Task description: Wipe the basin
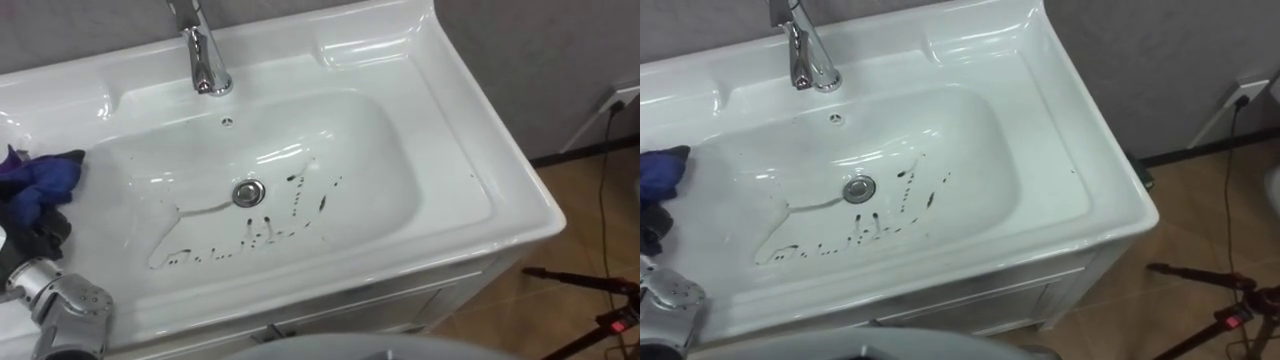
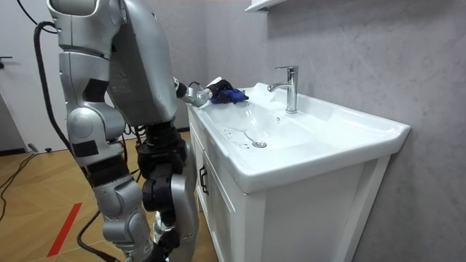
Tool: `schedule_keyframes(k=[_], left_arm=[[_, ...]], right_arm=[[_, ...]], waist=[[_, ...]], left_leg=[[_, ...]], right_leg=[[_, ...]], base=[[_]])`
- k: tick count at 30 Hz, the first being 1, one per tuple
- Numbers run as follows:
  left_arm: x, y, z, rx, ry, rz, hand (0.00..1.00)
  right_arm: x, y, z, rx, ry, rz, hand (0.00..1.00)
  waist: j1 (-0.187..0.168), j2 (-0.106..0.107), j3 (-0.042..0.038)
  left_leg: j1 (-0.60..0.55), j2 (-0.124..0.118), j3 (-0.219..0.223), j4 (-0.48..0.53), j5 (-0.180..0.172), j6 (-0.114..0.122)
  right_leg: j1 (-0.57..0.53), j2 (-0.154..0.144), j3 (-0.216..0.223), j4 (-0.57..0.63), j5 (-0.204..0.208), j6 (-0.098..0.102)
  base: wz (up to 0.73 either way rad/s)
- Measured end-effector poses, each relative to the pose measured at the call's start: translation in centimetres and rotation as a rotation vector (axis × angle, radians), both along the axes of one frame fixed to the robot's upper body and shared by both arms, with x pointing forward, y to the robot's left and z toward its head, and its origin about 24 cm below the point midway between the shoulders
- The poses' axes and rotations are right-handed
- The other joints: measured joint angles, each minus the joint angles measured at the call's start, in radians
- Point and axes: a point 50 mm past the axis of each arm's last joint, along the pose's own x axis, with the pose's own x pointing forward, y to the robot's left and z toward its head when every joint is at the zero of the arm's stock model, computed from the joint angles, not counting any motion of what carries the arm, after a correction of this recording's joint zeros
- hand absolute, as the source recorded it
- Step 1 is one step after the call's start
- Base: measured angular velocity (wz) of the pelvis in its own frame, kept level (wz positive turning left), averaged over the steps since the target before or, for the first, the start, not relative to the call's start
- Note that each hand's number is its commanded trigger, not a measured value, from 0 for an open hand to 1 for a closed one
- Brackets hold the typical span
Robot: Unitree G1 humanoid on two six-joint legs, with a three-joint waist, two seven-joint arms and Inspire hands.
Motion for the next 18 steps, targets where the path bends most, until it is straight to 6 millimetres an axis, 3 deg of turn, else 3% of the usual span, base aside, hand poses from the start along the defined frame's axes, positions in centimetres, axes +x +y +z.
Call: schedule_keyframes(k=[9, 18], left_arm=[[1.1, -0.5, 0.2, -0.028, -0.018, -0.039, 1.0], [2.7, -1.5, 1.2, -0.097, -0.162, -0.041, 1.0]], right_arm=[[1.0, -0.1, 0.0, -0.012, -0.055, 0.029, 0.0], [2.2, 0.2, 0.0, -0.007, -0.138, 0.047, 0.0]], waist=[[-0.012, 0.0, 0.0005], [-0.008, 0.0, 0.0102]], left_leg=[[-0.019, 0.0, -0.002, 0.0, 0.0, 0.0], [-0.054, 0.0, -0.014, 0.003, 0.0, 0.0]], right_leg=[[0.004, -0.005, -0.05, -0.003, 0.0, 0.0], [-0.023, -0.005, -0.055, -0.004, 0.001, 0.002]], base=[[0.16], [0.05]])
